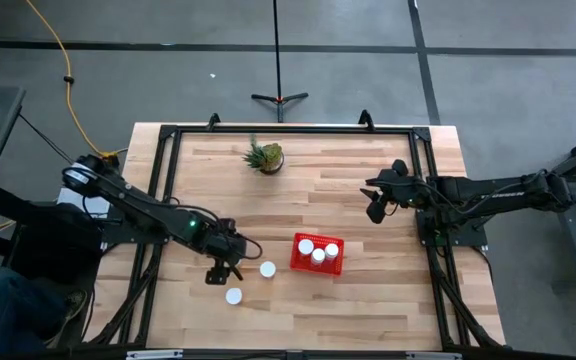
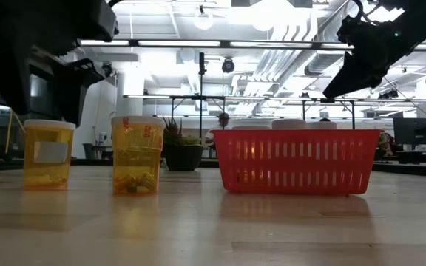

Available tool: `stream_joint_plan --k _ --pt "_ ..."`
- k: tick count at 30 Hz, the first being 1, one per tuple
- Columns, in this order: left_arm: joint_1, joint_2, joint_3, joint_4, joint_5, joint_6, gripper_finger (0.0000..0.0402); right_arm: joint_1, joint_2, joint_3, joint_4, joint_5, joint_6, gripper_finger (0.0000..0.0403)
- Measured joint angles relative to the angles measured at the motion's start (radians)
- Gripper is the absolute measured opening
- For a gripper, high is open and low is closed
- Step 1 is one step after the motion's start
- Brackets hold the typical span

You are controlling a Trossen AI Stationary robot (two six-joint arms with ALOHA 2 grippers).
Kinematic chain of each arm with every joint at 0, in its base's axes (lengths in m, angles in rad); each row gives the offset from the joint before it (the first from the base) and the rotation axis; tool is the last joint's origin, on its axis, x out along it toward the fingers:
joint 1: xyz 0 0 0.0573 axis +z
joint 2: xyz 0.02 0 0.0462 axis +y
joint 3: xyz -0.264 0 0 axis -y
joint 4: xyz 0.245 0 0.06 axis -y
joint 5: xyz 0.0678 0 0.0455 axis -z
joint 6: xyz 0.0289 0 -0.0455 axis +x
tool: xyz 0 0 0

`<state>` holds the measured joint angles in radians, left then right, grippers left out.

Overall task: Pick and place pill bottles into a basket
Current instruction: Put the orange pill bottle into the red bin

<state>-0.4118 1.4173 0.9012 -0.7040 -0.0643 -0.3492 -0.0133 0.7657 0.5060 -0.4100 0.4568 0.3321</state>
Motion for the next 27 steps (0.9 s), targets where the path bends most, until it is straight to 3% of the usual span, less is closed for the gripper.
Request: stream_joint_plan --k 16,27 --pt "0.000 0.017 0.000 -0.005 -0.009 0.065 0.0365 0.000 0.000 0.000 -0.020 0.000 0.003 0.0138" --pt "0.000 0.094 0.001 0.025 -0.005 0.065 0.0353 0.000 0.000 0.000 -0.016 0.000 0.000 0.0138"
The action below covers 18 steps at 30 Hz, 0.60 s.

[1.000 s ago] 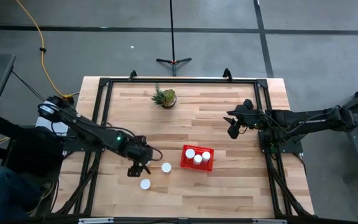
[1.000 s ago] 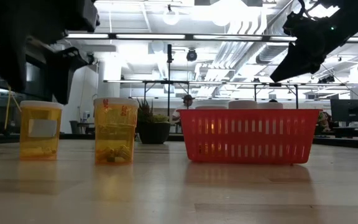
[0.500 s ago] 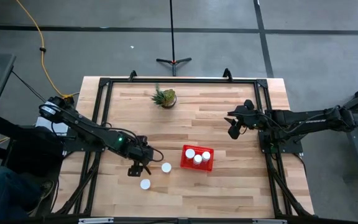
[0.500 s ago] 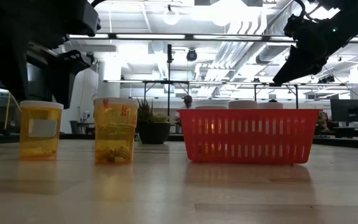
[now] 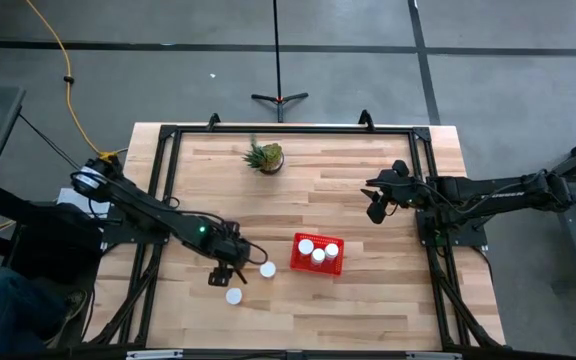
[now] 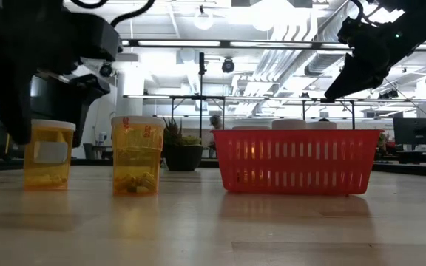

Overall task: Pick and place pill bottles into a basket
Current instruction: Put the orange pill bottle into the red bin

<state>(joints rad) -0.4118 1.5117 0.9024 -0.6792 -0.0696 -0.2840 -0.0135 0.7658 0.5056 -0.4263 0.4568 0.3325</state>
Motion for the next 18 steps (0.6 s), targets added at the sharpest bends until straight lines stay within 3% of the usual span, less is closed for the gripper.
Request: stream_joint_plan --k 13,18 --pt "0.001 0.042 0.001 0.039 0.002 0.025 0.0353 0.000 0.000 0.000 0.001 -0.002 0.000 0.0138" --pt "0.001 0.054 0.000 0.028 -0.015 0.026 0.0353 0.000 -0.001 0.000 0.045 -0.108 -0.049 0.0135"
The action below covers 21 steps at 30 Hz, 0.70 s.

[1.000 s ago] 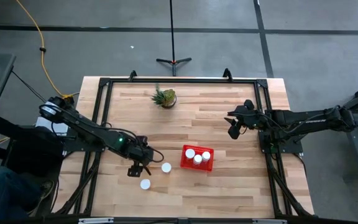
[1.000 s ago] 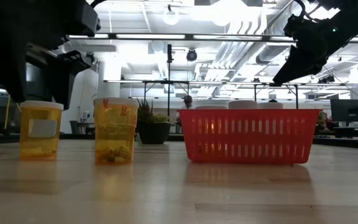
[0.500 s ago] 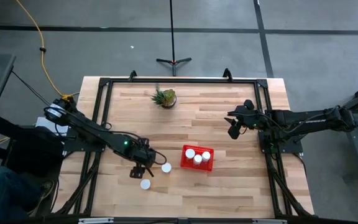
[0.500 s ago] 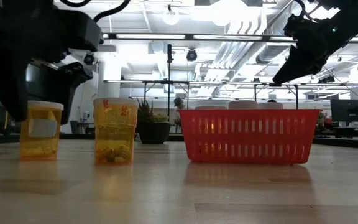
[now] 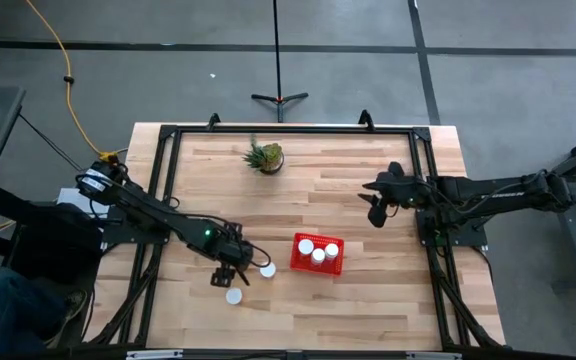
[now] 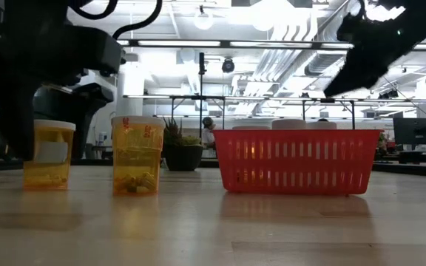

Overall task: Pick and place pill bottles into a basket
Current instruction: Put the orange pill bottle into the red bin

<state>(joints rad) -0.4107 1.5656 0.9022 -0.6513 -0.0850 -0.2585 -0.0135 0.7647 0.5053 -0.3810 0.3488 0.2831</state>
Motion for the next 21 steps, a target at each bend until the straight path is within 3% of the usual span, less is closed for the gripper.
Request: stream_joint_plan --k 5,9,14,21 --pt "0.000 -0.002 0.000 0.003 -0.011 -0.007 0.0353 -0.016 -0.044 -0.023 0.247 -0.215 -0.107 0.0106" --pt "0.000 -0.002 0.000 0.006 -0.013 -0.008 0.0353 -0.040 -0.112 -0.155 0.468 -0.329 -0.092 0.0066" --pt "0.000 -0.002 0.000 0.006 -0.014 -0.008 0.0353 -0.045 -0.197 -0.350 0.719 -0.367 -0.027 0.0009" --pt "0.000 -0.002 0.000 0.007 -0.014 -0.008 0.0353 -0.045 -0.265 -0.454 0.801 -0.336 -0.019 0.0007"
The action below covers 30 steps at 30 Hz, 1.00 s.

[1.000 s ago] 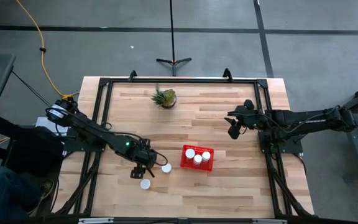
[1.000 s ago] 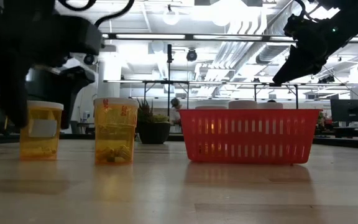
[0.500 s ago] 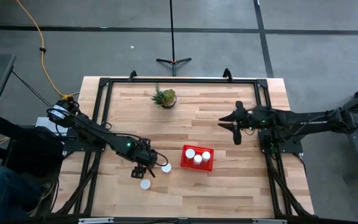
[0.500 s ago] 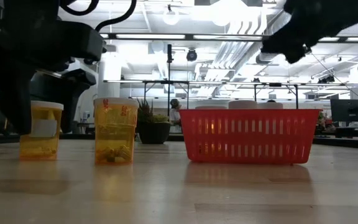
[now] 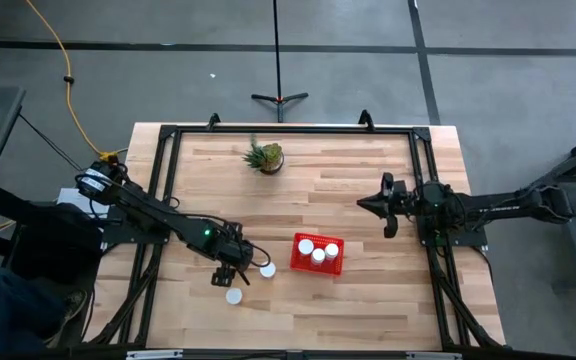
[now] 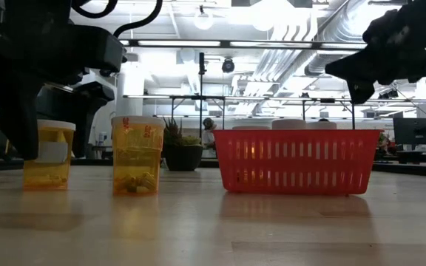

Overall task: Pick and place pill bottles into a basket
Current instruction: Put the orange pill bottle into the red bin

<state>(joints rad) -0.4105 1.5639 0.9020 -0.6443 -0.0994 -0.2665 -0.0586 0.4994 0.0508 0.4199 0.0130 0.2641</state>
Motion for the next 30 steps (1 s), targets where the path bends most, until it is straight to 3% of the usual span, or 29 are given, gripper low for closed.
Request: stream_joint_plan --k 12,25,30 --pt "0.000 0.000 0.000 0.001 0.000 0.008 0.0346 0.000 -0.004 -0.002 -0.015 0.003 0.005 0.0004" --pt "0.000 0.000 0.000 0.001 0.006 0.008 0.0249 0.000 -0.004 -0.002 -0.020 0.003 0.005 0.0003" --pt "0.000 0.000 0.000 0.001 0.006 0.008 0.0231 0.000 -0.004 -0.002 -0.021 0.006 0.005 0.0001"
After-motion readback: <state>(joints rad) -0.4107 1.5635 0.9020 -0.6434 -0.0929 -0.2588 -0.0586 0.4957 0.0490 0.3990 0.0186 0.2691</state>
